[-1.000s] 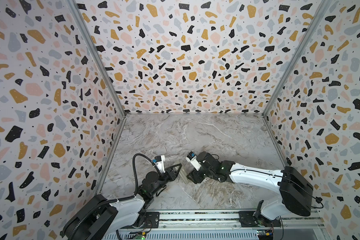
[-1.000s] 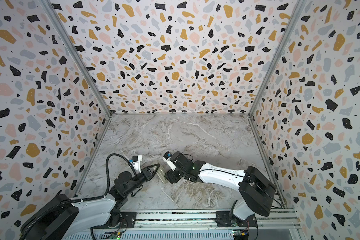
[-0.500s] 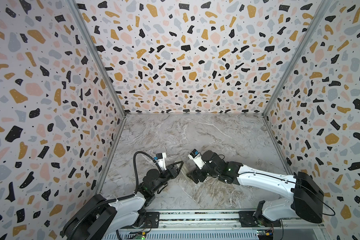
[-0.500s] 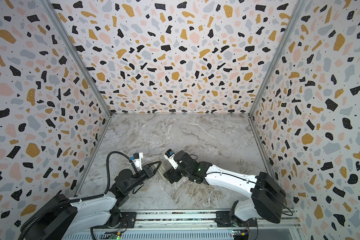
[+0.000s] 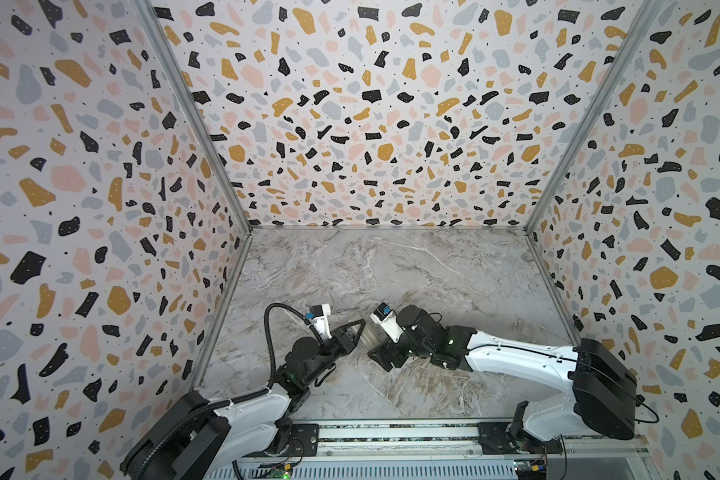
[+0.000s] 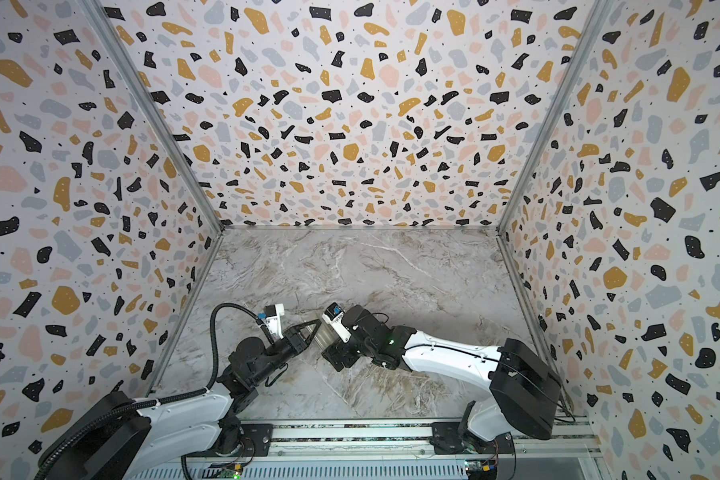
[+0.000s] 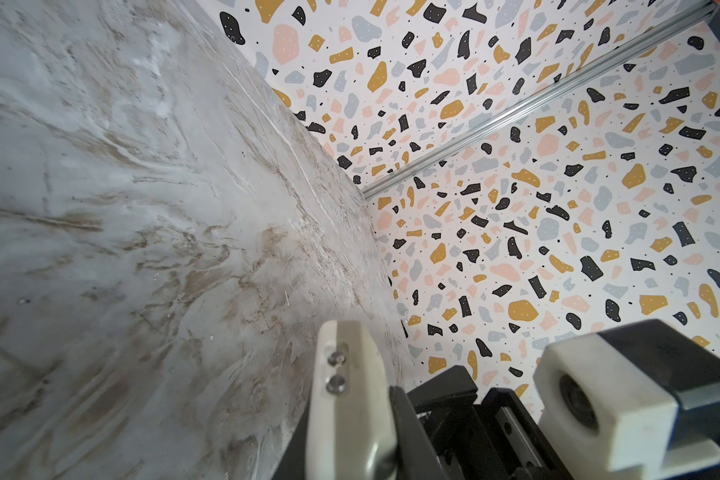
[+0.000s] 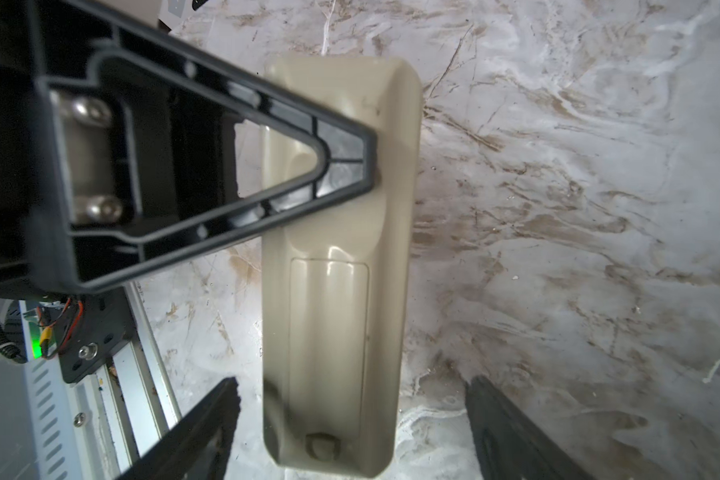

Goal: Load the batteries into the remote control

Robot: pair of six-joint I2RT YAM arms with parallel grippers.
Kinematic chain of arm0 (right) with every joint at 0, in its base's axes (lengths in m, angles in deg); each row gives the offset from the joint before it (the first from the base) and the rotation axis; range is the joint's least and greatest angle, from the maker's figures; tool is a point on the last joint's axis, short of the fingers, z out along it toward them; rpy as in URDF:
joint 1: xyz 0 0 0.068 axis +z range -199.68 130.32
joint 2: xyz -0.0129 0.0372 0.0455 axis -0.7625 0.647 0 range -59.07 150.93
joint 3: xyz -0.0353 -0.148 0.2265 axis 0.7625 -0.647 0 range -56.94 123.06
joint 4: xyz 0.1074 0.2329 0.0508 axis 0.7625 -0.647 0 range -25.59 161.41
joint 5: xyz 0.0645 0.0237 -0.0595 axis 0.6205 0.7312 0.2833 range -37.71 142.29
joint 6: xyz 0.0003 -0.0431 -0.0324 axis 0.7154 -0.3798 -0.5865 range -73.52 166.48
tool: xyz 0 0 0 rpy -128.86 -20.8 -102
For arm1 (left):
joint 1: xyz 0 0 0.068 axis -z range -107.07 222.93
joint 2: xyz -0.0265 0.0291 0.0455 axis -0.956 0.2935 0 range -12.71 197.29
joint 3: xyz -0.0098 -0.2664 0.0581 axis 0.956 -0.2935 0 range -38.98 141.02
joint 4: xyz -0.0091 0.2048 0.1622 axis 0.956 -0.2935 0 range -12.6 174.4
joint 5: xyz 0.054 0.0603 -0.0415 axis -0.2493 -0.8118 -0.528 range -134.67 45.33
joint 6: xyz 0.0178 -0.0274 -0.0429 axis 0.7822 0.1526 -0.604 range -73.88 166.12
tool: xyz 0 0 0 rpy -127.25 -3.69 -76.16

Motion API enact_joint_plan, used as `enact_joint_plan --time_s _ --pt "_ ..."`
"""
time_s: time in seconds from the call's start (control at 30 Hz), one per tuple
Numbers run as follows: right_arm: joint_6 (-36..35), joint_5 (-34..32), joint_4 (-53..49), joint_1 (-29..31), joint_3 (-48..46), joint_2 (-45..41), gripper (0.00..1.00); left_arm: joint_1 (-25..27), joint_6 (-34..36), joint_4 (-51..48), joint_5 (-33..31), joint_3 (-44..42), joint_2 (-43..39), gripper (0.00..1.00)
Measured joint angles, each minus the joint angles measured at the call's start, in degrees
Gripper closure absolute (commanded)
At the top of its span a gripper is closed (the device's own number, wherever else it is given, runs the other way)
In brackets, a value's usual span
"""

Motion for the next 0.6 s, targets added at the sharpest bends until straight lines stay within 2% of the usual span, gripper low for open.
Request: enact_joint_plan --time_s 0.33,0.6 --pt "-0.20 0.44 2.21 0.02 0.00 1.97 0.33 0.00 -0.42 0.04 -0.39 0.00 0.26 1.00" --pt "-0.35 0.61 2.64 0.28 0.00 2.40 0.54 0.00 -0.94 0.28 -0.72 0.00 0.94 1.00"
